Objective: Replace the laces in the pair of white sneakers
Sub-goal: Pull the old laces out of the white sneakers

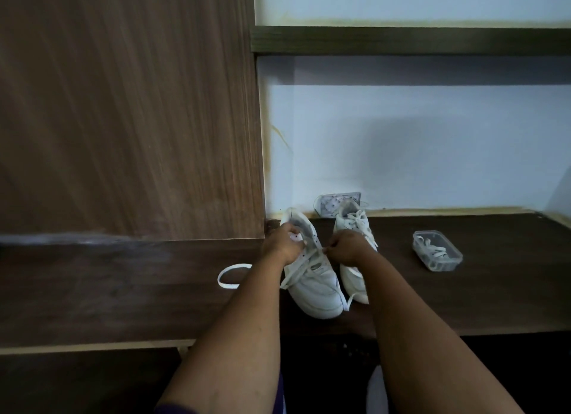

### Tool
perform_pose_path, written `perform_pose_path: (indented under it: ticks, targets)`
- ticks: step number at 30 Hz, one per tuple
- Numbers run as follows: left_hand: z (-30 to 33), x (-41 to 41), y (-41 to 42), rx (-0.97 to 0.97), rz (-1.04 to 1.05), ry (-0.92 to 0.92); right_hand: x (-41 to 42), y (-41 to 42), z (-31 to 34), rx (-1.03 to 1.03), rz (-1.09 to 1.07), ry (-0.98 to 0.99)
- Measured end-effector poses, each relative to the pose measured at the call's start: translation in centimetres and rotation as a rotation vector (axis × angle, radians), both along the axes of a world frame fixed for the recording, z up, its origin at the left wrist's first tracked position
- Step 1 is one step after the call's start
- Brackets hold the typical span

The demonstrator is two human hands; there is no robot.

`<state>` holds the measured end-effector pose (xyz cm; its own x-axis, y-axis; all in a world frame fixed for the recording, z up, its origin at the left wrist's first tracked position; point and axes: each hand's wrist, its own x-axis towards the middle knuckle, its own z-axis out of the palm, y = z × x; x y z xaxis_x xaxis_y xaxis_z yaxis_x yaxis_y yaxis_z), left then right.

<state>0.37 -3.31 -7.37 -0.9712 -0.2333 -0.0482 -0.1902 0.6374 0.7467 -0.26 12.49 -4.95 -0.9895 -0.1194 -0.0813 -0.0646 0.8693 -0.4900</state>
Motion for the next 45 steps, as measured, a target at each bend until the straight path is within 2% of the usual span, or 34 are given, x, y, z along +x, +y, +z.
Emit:
perform_pose_path:
  ticks: [3, 5, 9, 11, 14, 18, 21, 24, 28, 30, 32, 35, 38, 39, 42, 45]
  targets:
    - [-0.6, -0.2, 0.2, -0.112, -0.020, -0.002, -0.7, 2.6, 1.1, 0.104, -0.184, -0.028]
    - [-0.7, -0.2, 0.7, -0.137, -0.001, -0.011, -0.3, 4.5, 1.9, 0.156, -0.267, -0.143]
    - [-0.9, -0.2, 1.2, -0.138, 0.053, -0.173, -2.0, 6.3, 0.9, 0.294, -0.178, -0.496]
    - [-1.1, -0.1, 1.2, -0.134, 0.013, -0.274, -1.7, 5.5, 0.9, 0.389, -0.080, -0.580]
    - [-1.4, -0.2, 1.5, -0.115, -0.031, -0.313, 0.5, 2.7, 1.8, 0.355, -0.002, -0.488]
    - [-1.1, 0.0, 1.5, -0.145, -0.010, -0.268, 0.6, -0.2, -0.7, 0.190, 0.060, -0.092]
    - [-1.4, -0.1, 1.4, -0.106, -0.029, -0.281, 0.6, -0.6, -1.7, 0.105, 0.075, -0.010]
    - [-1.9, -0.7, 1.3, -0.040, -0.061, -0.294, 0.5, -0.1, -0.9, 0.084, 0.052, -0.014]
    - [-1.8, -0.9, 1.0, 0.016, -0.076, -0.318, 0.1, 2.7, 0.4, 0.031, -0.219, -0.051]
    - [-1.8, -0.7, 0.9, 0.079, -0.092, -0.365, -0.1, 4.0, 0.5, 0.028, -0.257, -0.078]
    - [-1.5, -0.2, 0.7, 0.154, -0.120, -0.485, -0.2, 4.3, 0.2, 0.062, -0.224, -0.092]
    - [-1.0, 0.2, 0.6, 0.224, -0.178, -0.612, 0.0, 3.2, -0.3, 0.026, -0.145, 0.045]
    - [0.1, 0.2, 0.6, 0.361, -0.072, -0.485, 0.9, 1.3, 0.3, -0.178, 0.021, 0.083]
    - [0.4, 0.2, 0.5, 0.400, -0.038, -0.444, 1.2, 0.7, 0.4, -0.181, 0.104, 0.054]
    - [0.5, 0.5, 0.2, 0.386, -0.017, -0.433, 1.4, -0.5, -0.2, 0.048, 0.287, -0.042]
    - [-0.5, 0.7, 0.0, 0.251, -0.027, -0.492, 1.3, -0.8, -1.0, 0.089, 0.269, -0.063]
